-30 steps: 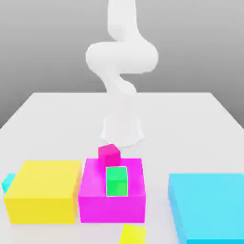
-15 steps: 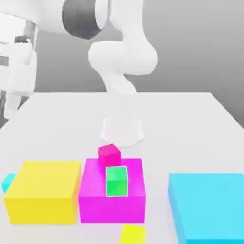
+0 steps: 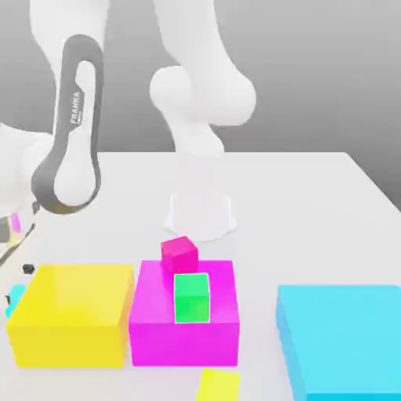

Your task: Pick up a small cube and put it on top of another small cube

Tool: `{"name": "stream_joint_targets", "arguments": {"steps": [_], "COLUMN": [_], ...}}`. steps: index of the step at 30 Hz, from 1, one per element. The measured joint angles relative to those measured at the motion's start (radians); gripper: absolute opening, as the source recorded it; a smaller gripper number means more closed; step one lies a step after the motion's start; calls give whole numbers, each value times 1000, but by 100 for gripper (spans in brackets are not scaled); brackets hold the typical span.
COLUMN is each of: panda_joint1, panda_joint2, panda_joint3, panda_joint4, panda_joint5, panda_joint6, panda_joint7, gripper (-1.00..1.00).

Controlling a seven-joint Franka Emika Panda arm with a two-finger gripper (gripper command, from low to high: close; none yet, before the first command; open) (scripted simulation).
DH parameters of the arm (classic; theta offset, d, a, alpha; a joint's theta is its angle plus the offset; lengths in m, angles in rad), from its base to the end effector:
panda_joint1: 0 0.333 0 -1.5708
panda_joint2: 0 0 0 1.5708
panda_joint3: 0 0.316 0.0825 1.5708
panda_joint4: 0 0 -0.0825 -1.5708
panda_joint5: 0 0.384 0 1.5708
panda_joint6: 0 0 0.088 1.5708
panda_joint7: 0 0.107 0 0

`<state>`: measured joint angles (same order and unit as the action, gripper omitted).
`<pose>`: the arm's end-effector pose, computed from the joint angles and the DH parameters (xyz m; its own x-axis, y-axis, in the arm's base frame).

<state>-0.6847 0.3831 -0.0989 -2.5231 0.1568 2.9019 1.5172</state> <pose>0.3104 -0.3284 0.1348 -0.7677 -0.6408 -0.0002 -0.6408 0.7677 -0.0002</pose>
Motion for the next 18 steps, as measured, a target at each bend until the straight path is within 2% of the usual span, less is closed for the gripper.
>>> {"name": "stream_joint_targets", "arguments": {"steps": [7, 12, 18], "panda_joint1": [-5, 25, -60], "panda_joint2": [7, -148, -223], "panda_joint3": [5, -39, -50], "panda_joint4": [1, -31, -83], "panda_joint5": [0, -63, -9], "panda_joint6": [8, -115, -182], "panda_joint7": [1, 48, -88], "gripper": [-100, -100, -100]}}
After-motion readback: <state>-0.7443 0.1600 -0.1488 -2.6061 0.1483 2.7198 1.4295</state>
